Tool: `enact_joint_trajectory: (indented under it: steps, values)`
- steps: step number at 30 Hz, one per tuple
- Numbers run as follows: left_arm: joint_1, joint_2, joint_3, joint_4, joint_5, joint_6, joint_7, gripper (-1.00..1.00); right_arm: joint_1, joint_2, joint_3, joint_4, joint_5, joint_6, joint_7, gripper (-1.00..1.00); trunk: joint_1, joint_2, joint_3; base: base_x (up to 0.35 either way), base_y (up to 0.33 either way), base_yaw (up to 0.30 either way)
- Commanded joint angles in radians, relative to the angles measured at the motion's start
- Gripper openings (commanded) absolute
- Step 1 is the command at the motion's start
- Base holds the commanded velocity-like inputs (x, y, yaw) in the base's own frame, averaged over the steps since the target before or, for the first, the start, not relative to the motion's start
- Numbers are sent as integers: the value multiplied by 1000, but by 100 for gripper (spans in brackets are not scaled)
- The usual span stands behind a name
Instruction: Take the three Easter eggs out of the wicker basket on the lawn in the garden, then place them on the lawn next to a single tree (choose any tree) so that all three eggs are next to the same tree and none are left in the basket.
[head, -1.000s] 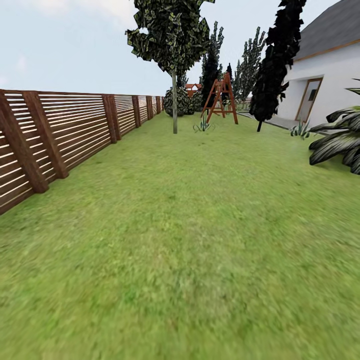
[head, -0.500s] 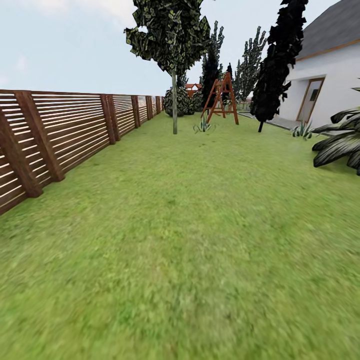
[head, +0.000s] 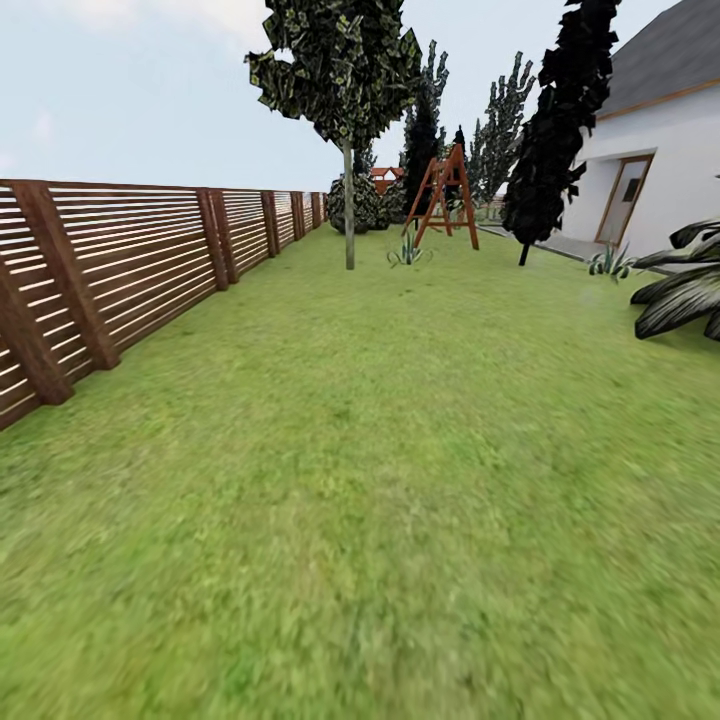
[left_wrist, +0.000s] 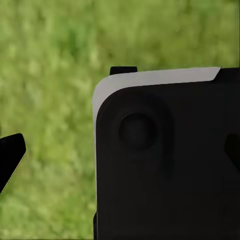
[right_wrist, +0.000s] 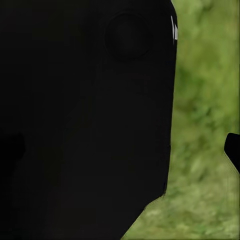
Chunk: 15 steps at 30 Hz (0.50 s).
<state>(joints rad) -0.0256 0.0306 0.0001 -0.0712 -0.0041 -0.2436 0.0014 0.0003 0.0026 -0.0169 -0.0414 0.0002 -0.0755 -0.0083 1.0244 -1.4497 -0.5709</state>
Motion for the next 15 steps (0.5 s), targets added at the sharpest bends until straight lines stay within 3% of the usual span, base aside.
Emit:
enact_joint_trajectory:
  steps: [1, 15]
  values:
    - [-1, 0, 0, 1, 0, -3, 0, 100, 0, 1, -2, 1, -1, -2, -1, 100, 1, 0, -1, 336, 0, -18]
    - [-1, 0, 0, 1, 0, -3, 0, 100, 0, 2, 0, 0, 2, -3, 5, 100, 1, 0, -10, 336, 0, -106]
